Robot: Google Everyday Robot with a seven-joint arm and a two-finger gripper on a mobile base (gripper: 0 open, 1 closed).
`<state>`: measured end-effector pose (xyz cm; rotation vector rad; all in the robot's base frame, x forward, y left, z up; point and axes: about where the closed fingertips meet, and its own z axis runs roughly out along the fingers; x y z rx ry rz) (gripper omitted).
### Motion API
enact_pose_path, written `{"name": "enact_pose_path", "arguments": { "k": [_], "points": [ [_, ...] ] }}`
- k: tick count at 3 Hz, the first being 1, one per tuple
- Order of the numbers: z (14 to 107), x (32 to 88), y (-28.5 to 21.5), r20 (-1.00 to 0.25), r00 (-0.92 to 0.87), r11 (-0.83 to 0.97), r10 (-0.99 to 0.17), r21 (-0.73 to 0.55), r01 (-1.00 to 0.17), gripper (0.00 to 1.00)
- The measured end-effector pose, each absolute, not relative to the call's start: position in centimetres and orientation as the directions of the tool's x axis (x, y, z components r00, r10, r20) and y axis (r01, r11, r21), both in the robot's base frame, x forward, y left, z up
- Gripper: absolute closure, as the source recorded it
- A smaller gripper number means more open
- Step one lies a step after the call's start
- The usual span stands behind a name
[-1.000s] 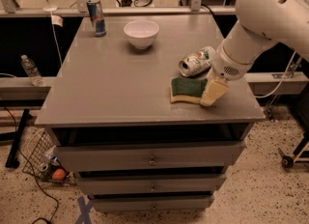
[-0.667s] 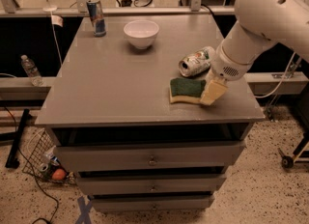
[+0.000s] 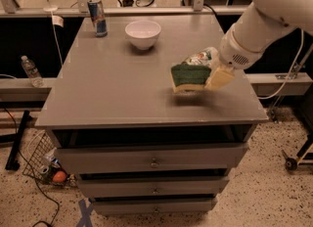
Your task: Pick sponge
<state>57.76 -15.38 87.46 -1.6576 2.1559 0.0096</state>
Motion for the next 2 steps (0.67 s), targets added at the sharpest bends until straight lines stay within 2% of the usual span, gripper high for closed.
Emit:
{"name": "enact_pose_path", "arguments": {
  "k": [2],
  "points": [
    [92.9,58.0,-15.6,-0.373,-0.134,0.265,-0.918,-0.327,-0.907,1.0]
  ]
}}
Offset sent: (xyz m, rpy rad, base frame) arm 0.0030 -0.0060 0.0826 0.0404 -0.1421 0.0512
